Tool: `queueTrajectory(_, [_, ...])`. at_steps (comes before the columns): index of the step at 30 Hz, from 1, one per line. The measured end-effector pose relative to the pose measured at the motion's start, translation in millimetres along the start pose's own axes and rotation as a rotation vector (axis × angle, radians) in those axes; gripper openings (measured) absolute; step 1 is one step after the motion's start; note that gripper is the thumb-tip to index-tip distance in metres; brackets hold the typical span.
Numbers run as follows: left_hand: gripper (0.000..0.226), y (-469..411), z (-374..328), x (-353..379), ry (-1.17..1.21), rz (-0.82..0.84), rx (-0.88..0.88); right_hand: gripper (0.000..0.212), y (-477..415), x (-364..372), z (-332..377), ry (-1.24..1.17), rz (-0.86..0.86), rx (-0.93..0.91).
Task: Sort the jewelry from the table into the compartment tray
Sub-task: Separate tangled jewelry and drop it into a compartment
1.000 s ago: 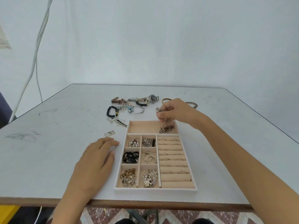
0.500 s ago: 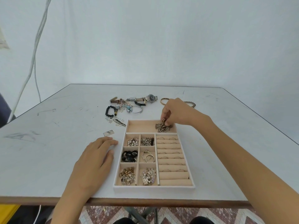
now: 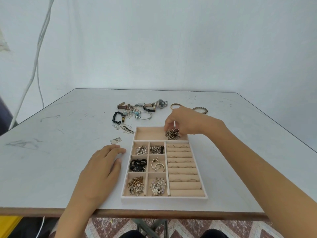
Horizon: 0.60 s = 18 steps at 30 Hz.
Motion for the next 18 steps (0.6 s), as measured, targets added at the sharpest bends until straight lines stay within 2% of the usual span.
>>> queueTrajectory(4, [0.032, 0, 0, 0, 0.001, -0.004, 0.008, 0.050, 0, 3, 1, 0.054, 0.007, -0.013])
queueTrajectory(9, [0.033, 0, -2, -1, -0.007, -0.007, 0.005, 0.040, -1, -7, -3, 0.036, -0.068, 0.003])
queueTrajectory(11, [0.033, 0, -1, -1, -0.007, -0.004, 0.000, 0.038, 0, -5, -3, 0.023, -0.037, 0.001])
queueTrajectory(18, [0.033, 0, -2, -2, -0.002, -0.005, 0.001, 0.059, 0, 9, 3, 0.143, 0.078, -0.024])
Point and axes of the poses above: each hand's wrist, its own y-axis away from the middle knuckle, its own x-axis out of the palm, z = x × y, the point moved 6 cm from there along -y, towards the middle knuckle, and after that the axes turned 2 degrees about -x, right-handed, at the moved point
